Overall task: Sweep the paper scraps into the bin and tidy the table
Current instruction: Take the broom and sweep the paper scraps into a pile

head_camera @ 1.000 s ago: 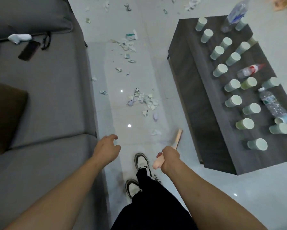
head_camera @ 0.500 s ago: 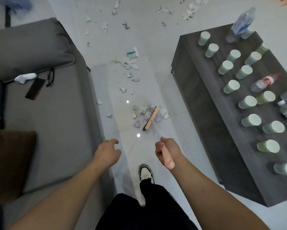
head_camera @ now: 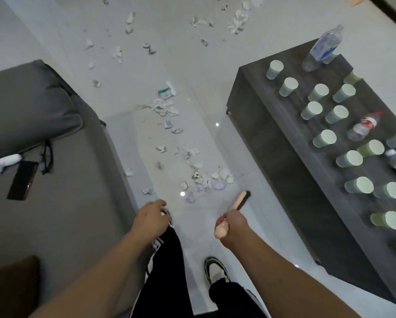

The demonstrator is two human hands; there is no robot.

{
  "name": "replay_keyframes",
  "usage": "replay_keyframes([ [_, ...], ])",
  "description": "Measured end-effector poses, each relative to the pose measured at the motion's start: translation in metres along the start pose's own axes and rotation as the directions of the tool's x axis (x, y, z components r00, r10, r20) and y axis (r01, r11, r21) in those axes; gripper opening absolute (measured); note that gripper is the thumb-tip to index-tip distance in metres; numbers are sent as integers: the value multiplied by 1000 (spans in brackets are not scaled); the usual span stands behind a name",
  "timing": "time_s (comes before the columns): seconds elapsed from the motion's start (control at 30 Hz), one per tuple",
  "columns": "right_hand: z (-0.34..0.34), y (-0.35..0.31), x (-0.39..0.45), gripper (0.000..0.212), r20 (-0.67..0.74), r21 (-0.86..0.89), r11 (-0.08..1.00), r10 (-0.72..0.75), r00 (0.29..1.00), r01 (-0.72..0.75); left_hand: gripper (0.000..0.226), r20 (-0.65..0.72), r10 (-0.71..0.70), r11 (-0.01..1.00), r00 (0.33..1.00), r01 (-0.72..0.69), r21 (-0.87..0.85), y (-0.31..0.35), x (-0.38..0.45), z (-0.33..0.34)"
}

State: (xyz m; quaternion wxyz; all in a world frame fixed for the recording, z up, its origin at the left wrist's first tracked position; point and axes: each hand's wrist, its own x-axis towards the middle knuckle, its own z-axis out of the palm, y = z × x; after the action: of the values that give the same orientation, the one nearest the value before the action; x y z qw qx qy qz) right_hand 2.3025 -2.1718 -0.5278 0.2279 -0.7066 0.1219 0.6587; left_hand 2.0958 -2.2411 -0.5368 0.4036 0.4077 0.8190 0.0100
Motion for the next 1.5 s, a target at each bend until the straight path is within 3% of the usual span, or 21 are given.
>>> replay_keyframes([
  [0.27, 151, 14, -12, 18, 273, 94, 988, 89, 958, -119, 47, 61, 6, 997, 998, -10, 79, -37, 100, -84],
  [0.47, 181, -23, -18, 13, 398, 199, 964, 86, 913, -178, 45, 112, 39, 997, 993, -47, 68, -22, 144, -111],
  [0.57, 183, -36, -28, 8, 322, 146, 986, 24, 946, -74, 44, 148, 79, 995, 986, -86, 46, -1, 153, -115],
  [0.73, 180, -65, -27, 12, -20, 34, 992, -119, 993, 120, 46, 163, 147, 988, 976, -154, 29, 33, 168, -124],
  [0.87, 166, -90, -9, 23, -195, 50, 995, -73, 978, 84, 45, 156, 159, 987, 975, -163, 15, 51, 179, -128],
  [0.97, 159, -106, 9, 21, -217, -10, 999, -38, 976, 36, 45, 119, 141, 989, 983, -145, 24, 62, 186, -128],
  [1.13, 183, -128, 23, 21, 8, -100, 992, 76, 997, -75, 47, 31, 25, 1000, 999, -25, 6, 82, 197, -127],
  [1.3, 221, -180, 21, 22, 248, -156, 979, 168, 954, -132, 46, -17, -142, 988, 990, 140, -63, 107, 190, -115],
  [1.5, 230, -218, 2, 12, 316, -382, 924, 168, 934, -37, 45, -32, -199, 967, 980, 190, -170, 120, 174, -96],
])
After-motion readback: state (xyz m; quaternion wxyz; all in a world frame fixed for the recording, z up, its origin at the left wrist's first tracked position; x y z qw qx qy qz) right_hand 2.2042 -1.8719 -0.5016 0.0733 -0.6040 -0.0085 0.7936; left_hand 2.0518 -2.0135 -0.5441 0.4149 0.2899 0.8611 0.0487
